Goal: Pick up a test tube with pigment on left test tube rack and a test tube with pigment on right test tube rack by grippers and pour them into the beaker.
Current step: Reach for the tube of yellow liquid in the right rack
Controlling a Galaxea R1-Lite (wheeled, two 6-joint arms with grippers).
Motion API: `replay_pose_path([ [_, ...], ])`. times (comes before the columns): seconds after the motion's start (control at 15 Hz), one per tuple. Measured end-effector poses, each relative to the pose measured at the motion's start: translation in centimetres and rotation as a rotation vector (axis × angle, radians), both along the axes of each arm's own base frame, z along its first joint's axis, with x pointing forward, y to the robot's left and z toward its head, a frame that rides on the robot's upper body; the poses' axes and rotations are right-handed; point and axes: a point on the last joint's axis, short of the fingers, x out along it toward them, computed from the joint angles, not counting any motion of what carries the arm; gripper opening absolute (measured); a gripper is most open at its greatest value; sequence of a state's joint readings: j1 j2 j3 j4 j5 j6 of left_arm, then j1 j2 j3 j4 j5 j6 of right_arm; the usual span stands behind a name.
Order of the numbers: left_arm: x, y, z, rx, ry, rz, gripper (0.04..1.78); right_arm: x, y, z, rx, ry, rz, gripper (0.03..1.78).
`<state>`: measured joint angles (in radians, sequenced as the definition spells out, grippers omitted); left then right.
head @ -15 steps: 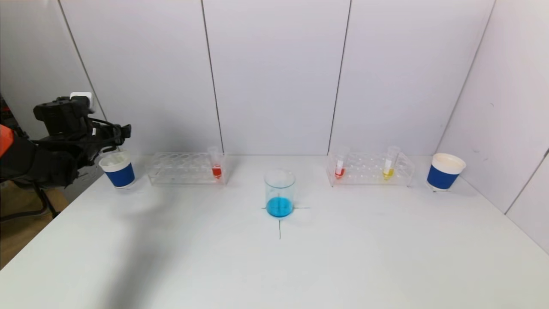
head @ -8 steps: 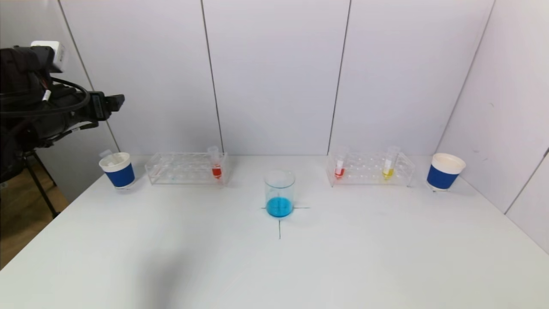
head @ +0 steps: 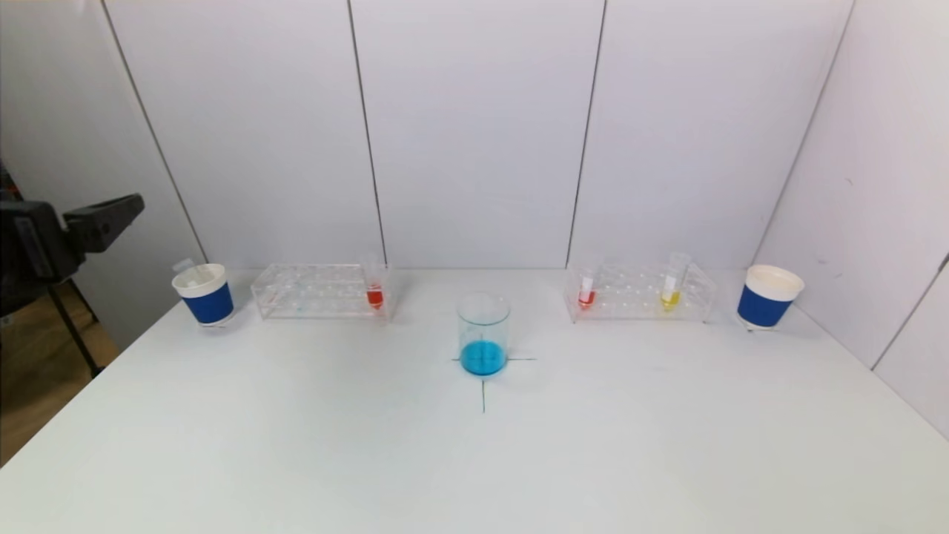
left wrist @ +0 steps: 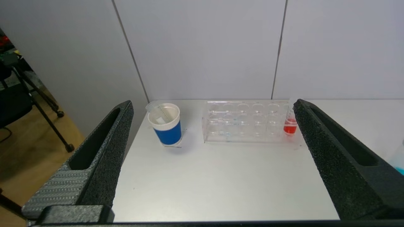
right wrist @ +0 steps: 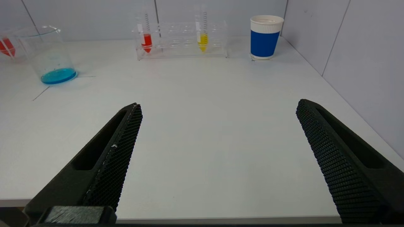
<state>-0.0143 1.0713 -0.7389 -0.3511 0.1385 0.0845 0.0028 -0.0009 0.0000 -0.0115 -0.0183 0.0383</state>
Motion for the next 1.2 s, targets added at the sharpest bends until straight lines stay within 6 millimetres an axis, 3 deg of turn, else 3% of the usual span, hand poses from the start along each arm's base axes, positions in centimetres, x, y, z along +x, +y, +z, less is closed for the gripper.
replay_pose_path([
  [0.27, -6.5, 0.1, -2.4, 0.035, -0.035, 0.019, 1.76, 0.0, 0.0, 0.0, 0.0, 0.0, 0.001, 1.77],
  [0.6, -13.4, 0.2, -7.3, 0.035, 0.01, 0.01, 1.76, 0.0, 0.0, 0.0, 0.0, 0.0, 0.0, 1.77],
  [1.0, -18.3, 0.1, -13.4, 0.03, 0.033, -0.057, 1.76, 0.0, 0.0, 0.0, 0.0, 0.0, 0.0, 1.77],
  [1.2, -19.1, 0.1, -16.1, 0.002, 0.071, -0.077, 1.76, 0.0, 0.0, 0.0, 0.0, 0.0, 0.0, 1.77],
])
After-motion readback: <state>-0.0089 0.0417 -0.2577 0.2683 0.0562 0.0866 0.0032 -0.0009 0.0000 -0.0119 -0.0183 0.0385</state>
